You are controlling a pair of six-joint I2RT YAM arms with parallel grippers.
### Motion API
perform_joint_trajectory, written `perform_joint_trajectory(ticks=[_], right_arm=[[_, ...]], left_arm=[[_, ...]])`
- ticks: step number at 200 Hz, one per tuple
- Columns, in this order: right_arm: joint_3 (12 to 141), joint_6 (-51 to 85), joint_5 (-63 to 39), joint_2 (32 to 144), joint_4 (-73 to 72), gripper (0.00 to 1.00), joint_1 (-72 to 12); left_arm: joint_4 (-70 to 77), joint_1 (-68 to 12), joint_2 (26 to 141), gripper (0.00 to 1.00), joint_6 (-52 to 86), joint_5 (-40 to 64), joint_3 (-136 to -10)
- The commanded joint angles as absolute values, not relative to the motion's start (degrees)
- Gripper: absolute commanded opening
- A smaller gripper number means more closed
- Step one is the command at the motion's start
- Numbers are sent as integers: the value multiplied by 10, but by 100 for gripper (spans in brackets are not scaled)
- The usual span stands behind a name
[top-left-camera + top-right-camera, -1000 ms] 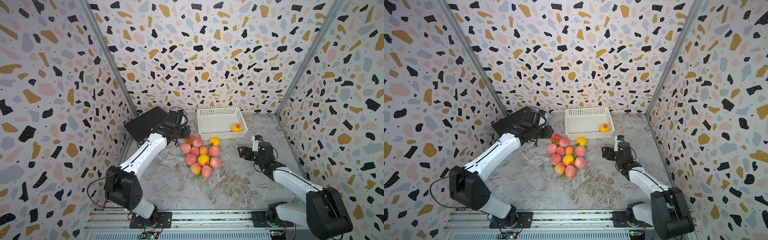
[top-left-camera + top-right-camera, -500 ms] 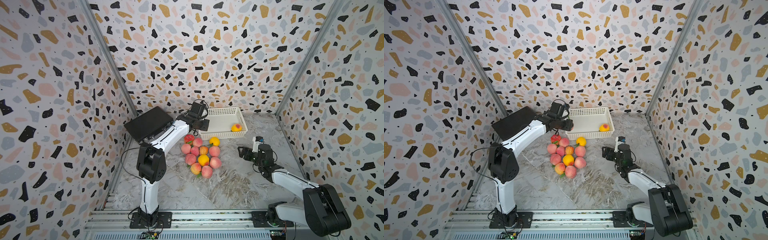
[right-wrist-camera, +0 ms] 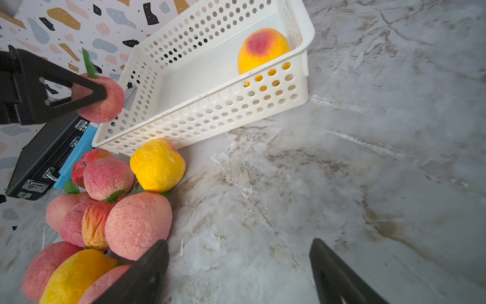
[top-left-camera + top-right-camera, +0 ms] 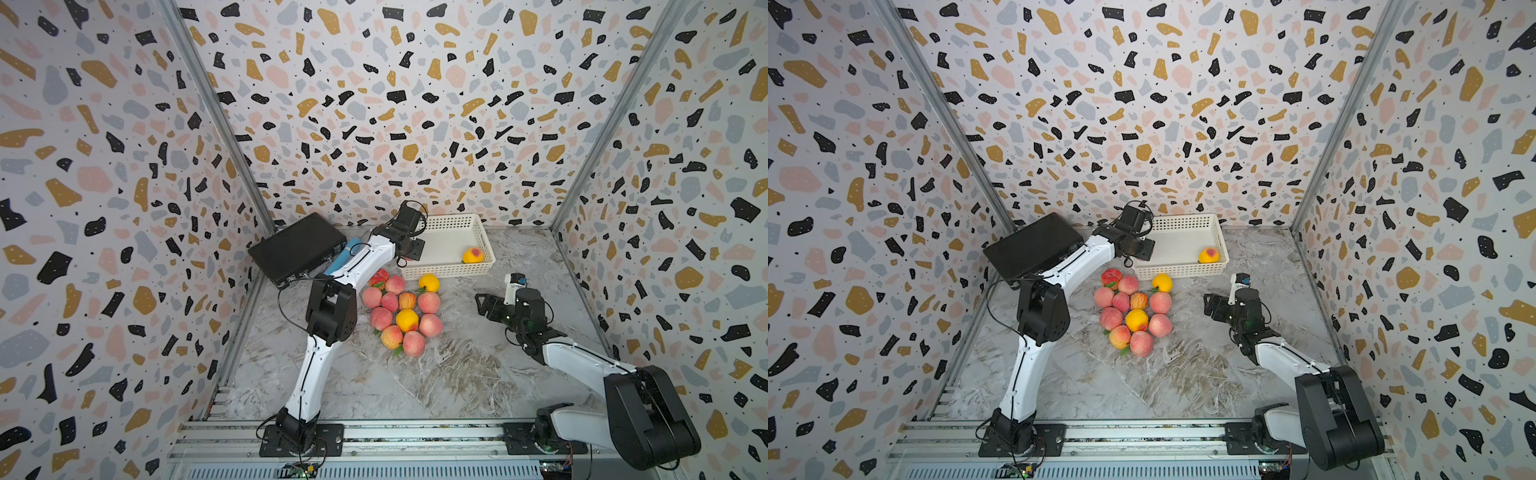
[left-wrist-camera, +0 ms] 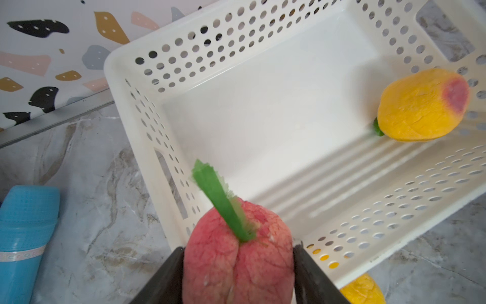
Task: Put the peaches into the basket
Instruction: Place the peach in the basket.
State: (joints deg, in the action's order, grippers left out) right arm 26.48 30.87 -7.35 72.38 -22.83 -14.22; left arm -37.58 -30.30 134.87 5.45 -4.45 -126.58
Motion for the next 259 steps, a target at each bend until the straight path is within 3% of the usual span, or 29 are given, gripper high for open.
perform_joint_trajectory(ticks=[1,81,141,154,259], right_arm=[[272,311,-77,724,-237,86,-144],[276,311,-77,735,-236,86,-144],[277,311,-79,738,-235,86,-144],[278,311,-81,738,-235,86,-145],[319,290,-85,752,-153,87,-150]], left_arm=[[-399,-307,1370,64,37,-60,-1296],[-396,-309,1393,77,45,-56,-1288],[-398,-308,1358,92,43,-51,-1292],[-401,-308,1342,100,43,-47,-1289],[-381,-299,1081,99,56,6,-1085]])
